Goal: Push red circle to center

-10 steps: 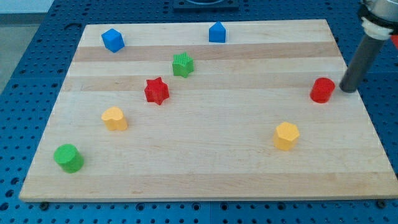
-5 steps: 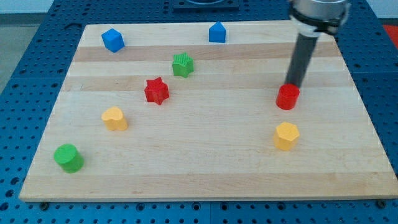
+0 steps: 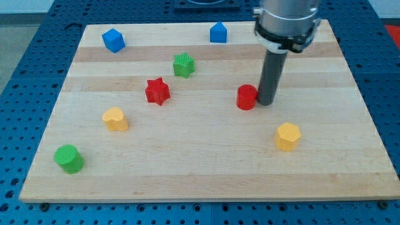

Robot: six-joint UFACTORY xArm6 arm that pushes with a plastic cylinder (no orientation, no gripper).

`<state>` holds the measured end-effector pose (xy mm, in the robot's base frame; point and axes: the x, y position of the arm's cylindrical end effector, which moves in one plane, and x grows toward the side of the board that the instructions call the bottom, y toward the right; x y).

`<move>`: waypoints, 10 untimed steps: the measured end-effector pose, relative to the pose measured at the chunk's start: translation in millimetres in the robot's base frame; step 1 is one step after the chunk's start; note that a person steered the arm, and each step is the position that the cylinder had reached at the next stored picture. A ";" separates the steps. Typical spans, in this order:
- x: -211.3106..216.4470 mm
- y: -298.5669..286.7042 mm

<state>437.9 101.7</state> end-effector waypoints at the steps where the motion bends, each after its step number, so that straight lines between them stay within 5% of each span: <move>1: -1.6 6.7; 8: 7.3 -95.6; 10: 26.5 -78.8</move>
